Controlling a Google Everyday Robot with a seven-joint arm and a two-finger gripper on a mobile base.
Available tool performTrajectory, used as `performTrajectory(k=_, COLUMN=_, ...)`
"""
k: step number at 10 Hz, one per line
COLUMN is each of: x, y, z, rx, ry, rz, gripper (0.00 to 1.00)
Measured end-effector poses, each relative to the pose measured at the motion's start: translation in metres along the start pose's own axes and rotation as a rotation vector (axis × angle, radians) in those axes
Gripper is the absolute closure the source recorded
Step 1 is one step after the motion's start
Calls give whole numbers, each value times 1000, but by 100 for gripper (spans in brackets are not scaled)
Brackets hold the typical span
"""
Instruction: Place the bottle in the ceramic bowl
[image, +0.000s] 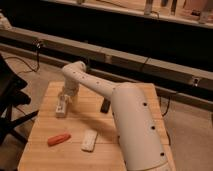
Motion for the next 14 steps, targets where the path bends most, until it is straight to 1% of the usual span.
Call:
performTrajectory(k=3, x=1, y=3, z=1, rx=-7, ry=3, rz=0, gripper=26)
performTrajectory(k=4, x=-1, y=2, z=2, rx=-23, ry=11, rz=-27, gripper=26)
performTrajectory(k=6, x=-29, y=-21, z=10, rx=-54, ry=17, rz=-138, gripper=26)
performTrajectory(k=7, x=-42, y=-35, z=9, rx=-54, ry=27, rz=-190, gripper=26)
performTrajectory(k=9, x=-57, y=-54, z=-1, rx=-48, ry=45, rz=-285, gripper=26)
performTrajectory(k=10, x=-59, y=-55, z=-1, rx=-49, ry=44, rz=-288, gripper=26)
performTrajectory(k=11, x=-57, y=-47, z=6, rx=-63, ry=36, rz=-272, gripper=26)
performTrajectory(k=14, x=-51, y=-35, z=16, rx=-70, ry=25, rz=-223, gripper=26)
